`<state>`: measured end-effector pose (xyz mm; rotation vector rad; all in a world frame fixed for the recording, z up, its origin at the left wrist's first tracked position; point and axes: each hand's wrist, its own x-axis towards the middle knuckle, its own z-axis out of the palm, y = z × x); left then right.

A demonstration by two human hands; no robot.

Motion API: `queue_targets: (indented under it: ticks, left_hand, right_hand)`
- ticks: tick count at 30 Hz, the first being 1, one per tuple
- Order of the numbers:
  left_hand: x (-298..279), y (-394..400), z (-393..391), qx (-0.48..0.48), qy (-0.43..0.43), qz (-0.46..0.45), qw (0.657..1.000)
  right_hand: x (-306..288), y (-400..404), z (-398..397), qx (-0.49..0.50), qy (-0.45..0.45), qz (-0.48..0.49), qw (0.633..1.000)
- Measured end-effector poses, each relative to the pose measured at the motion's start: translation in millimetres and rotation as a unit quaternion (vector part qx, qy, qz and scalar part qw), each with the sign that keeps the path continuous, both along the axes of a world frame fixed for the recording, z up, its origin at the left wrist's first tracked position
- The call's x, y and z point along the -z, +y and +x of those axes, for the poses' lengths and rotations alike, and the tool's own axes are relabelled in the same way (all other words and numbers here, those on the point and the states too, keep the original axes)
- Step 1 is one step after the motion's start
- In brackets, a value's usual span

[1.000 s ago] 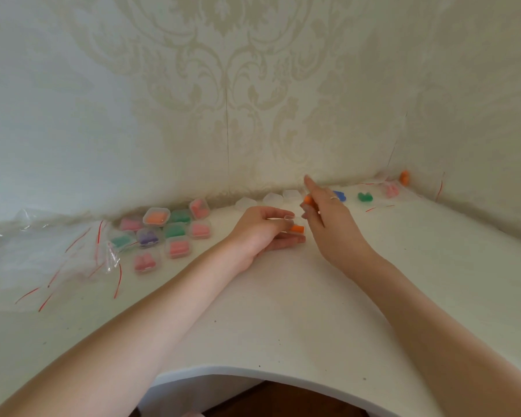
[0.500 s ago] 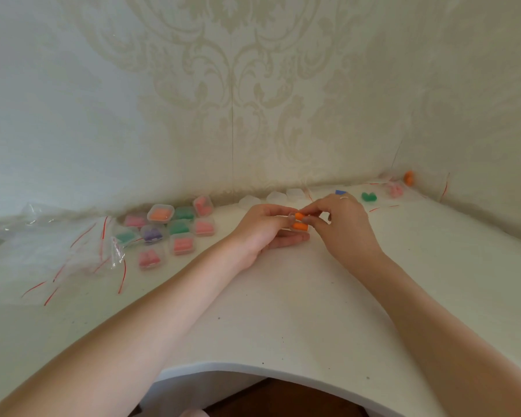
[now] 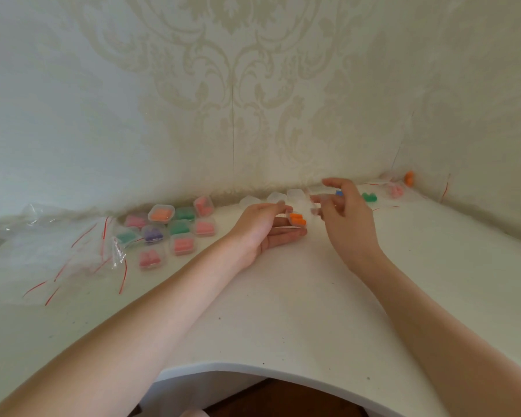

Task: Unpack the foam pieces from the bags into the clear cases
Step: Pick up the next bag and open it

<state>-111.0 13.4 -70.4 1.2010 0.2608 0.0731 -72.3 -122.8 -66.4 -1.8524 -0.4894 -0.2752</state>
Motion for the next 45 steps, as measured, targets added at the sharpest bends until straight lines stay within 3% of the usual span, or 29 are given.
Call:
queue_targets:
  ticks: [8, 16, 21, 25, 31, 35, 38, 41, 45]
  left_hand:
    - [6, 3, 0, -0.015, -0.04, 0.048, 0.998]
    - [5, 2, -4, -0.077, -0.025, 0.049, 0.995]
    - [1, 1, -15, -0.128, -0.041, 0.161, 0.978]
    - [-11, 10, -23, -0.167, -0.063, 0.284, 0.942]
    - [-43, 60, -72, -0.296, -0.05, 0.371, 0.879]
    - [-50, 120, -124, -0.411, 0.036, 0.467, 0.782]
    - [-39, 162, -149, -0.41, 0.124, 0.551, 0.716]
    - [-18, 174, -156, -0.354, 0.173, 0.588, 0.706]
    - [-5, 173, -157, -0.354, 0.159, 0.586, 0.711]
  right_hand:
    - [0, 3, -7, -0.072, -0.011, 0.01, 0.997]
    - [0, 4, -6, -0.059, -0.009, 0.031, 0.998]
    - [7, 2, 1, -0.04, 0.006, 0.032, 0.999]
    - [12, 1, 7, -0.044, 0.025, 0.008, 0.999]
    - [19, -1, 11, -0.054, 0.033, -0.056, 0.996]
    - [20, -2, 13, -0.056, 0.021, -0.082, 0.995]
    - [20, -1, 14, -0.053, 0.019, -0.091, 0.994]
    - [21, -2, 13, -0.053, 0.026, -0.093, 0.994]
    - [21, -2, 13, -0.057, 0.014, -0.103, 0.993]
